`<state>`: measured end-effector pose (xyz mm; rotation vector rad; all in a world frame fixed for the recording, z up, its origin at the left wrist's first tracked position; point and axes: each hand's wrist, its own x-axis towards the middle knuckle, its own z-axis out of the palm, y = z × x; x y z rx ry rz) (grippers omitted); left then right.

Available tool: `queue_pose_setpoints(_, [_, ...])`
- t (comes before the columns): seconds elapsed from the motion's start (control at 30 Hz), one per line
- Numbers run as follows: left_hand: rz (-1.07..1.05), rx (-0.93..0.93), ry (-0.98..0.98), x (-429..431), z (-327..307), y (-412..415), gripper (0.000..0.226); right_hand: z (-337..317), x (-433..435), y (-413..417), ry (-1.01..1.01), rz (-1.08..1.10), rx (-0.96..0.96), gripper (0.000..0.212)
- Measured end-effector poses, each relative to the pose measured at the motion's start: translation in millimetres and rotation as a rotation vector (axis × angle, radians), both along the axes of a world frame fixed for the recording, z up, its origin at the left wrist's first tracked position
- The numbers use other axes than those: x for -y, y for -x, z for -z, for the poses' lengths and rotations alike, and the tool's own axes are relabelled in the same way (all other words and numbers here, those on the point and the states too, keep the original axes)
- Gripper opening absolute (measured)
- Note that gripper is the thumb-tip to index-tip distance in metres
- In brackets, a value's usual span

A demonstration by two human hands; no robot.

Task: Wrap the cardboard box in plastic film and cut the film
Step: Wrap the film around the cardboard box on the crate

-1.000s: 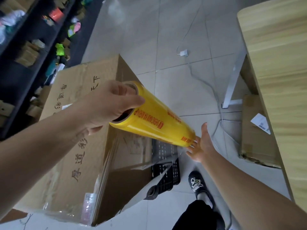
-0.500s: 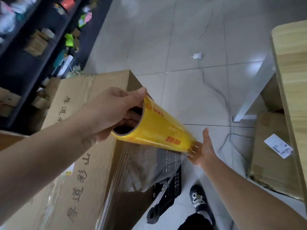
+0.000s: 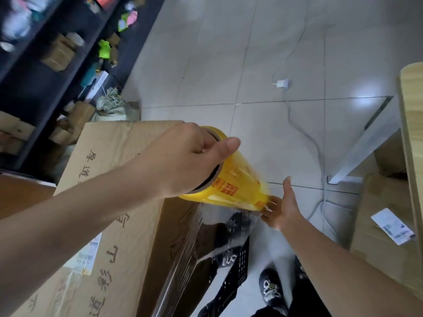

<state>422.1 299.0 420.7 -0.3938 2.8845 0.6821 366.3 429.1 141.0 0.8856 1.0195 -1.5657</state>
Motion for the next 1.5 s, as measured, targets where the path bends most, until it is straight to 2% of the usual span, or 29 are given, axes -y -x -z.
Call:
queue_pose_setpoints(0.03, [-0.083, 0.031, -0.074, 3.7, 3.1, 1.4, 0.070, 0.9, 0.5, 2.6, -0.012, -0.010, 0.006, 0.103])
queue_pose_setpoints(0.1, [-0.313, 0.107, -0.393, 9.1, 7.8, 3.5, 0.078, -0.4, 2.1, 8.1, -0.029, -0.047, 0.010, 0.103])
queue_pose_setpoints(0.13, [-0.433, 0.115, -0.581, 10.1, 7.5, 4.5, 0.073, -2.3, 3.3, 12.0, -0.028, -0.078, 0.007, 0.102])
queue_pose_setpoints(0.2, [-0.600, 0.073, -0.747, 11.9, 6.0, 8.9, 0.054, -4.5, 6.5, 20.6, -0.007, -0.114, 0.003, 0.099])
queue_pose_setpoints(0.33, [-0.719, -0.008, -0.729, 21.6, 6.9, 18.6, 0.034, -13.2, 16.2, 34.4, 0.096, -0.141, -0.004, 0.096])
queue_pose_setpoints(0.47, [-0.701, -0.043, -0.644, 25.0, 7.0, 30.4, 0.048, -14.4, 26.5, 39.7, 0.127, -0.106, 0.005, 0.094])
queue_pose_setpoints(0.67, [-0.690, -0.144, -0.478, 38.9, 7.1, 50.6, 0.044, -15.9, 35.8, 57.8, 0.102, -0.054, -0.012, 0.088])
queue_pose_setpoints(0.8, [-0.708, -0.215, -0.537, 48.5, 6.5, 65.8, 0.042, -15.5, 45.2, 66.4, 0.104, -0.031, -0.012, 0.083])
queue_pose_setpoints(1.0, [-0.691, -0.211, -0.633, 59.0, -0.7, 84.8, 0.034, -19.9, 63.3, 85.2, 0.104, -0.047, -0.020, 0.076])
queue_pose_setpoints(1.07, [-0.680, -0.199, -0.633, 62.7, -0.9, 89.7, 0.032, -20.5, 68.8, 91.1, 0.092, -0.061, -0.021, 0.083])
queue_pose_setpoints(1.17, [-0.659, -0.166, -0.503, 70.9, 1.8, 95.1, 0.033, -15.3, 78.5, 99.9, 0.060, -0.082, -0.012, 0.095])
queue_pose_setpoints(1.27, [-0.535, -0.112, -0.127, 79.5, 3.9, 98.9, 0.032, -7.7, 89.3, 109.4, 0.035, -0.129, 0.002, 0.100])
queue_pose_setpoints(1.37, [-0.386, -0.063, 0.111, 76.9, -1.6, 105.3, 0.039, -3.9, 100.9, 121.1, 0.054, -0.172, -0.002, 0.100])
queue_pose_setpoints(1.43, [-0.337, -0.051, 0.207, 80.2, -3.5, 112.4, 0.051, -4.0, 109.8, 127.0, 0.065, -0.199, 0.020, 0.099])
queue_pose_setpoints(1.5, [-0.323, -0.044, 0.220, 87.5, -5.1, 116.6, 0.054, -6.1, 117.1, 133.5, 0.069, -0.239, 0.011, 0.096])
